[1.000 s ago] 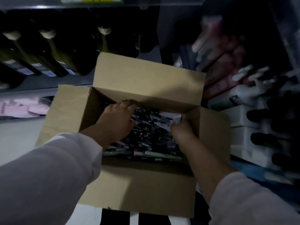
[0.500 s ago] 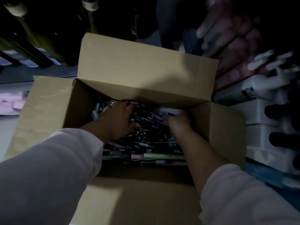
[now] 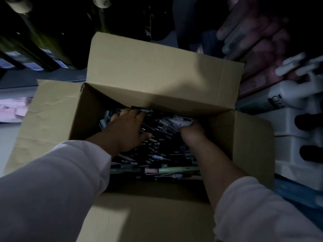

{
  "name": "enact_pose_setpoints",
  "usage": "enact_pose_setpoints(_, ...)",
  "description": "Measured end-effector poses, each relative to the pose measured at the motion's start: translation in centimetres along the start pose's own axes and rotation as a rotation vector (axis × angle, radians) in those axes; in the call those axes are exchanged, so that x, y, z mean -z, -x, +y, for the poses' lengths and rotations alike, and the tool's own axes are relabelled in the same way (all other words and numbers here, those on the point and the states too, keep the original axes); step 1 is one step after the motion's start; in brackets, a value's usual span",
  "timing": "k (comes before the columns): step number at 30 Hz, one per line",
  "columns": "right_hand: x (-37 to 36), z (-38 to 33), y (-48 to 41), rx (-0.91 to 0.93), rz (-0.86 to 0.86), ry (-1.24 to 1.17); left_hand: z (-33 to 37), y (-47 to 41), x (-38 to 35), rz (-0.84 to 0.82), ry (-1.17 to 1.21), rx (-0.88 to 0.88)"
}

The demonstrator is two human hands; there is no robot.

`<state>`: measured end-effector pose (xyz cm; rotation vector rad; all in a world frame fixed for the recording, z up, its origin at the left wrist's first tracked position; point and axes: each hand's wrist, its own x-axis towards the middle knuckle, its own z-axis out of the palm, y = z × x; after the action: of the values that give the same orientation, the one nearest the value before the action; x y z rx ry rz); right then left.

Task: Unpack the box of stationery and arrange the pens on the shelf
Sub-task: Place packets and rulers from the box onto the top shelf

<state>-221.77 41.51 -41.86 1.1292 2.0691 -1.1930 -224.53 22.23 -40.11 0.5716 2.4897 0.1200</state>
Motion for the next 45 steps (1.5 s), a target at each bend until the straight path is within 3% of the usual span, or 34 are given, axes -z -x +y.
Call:
enact_pose_setpoints(5, 0.0, 0.6, -0.1, 0.011, 0.068, -0.121, 0.0, 0.0, -0.2, -0.005, 0.023, 0.006)
enact_pose_setpoints(10, 0.5, 0.8, 0.2, 0.033, 0.013, -0.151, 0.2, 0.1, -0.3, -0.005, 0.055, 0.011)
enact_pose_setpoints(15, 0.9, 0.6, -0.3, -0.173, -0.016, -0.339, 0.3, 0.1, -0.3, -0.011, 0.071, 0.009)
enact_pose_setpoints(18, 0.9, 0.1, -0.1, -0.188, -0.079, -0.401, 0.2, 0.1, -0.4, -0.006, 0.071, 0.013)
enact_pose_setpoints(26, 1.8, 0.6, 1.6, 0.025, -0.136, -0.361, 0.6, 1.2, 0.4, 0.006, 0.09, 0.065)
enact_pose_setpoints(32, 3.1, 0.5, 4.7, 0.322, 0.009, -0.181, 0.8, 3.3, 2.1, 0.044, 0.148, 0.136)
enact_pose_setpoints(39, 5.8, -0.9, 9.8, 0.479, 0.123, -0.067, 2.7, 6.8, 6.7, 0.089, 0.292, 0.182)
enact_pose_setpoints(43, 7.7, -2.6, 14.1, 0.542, 0.137, -0.051, 4.6, 9.1, 10.4, 0.136, 0.516, 0.211)
enact_pose_setpoints(45, 8.6, -3.3, 16.7, 0.635, 0.149, -0.044, 6.0, 10.4, 12.4, 0.068, 0.871, 0.304)
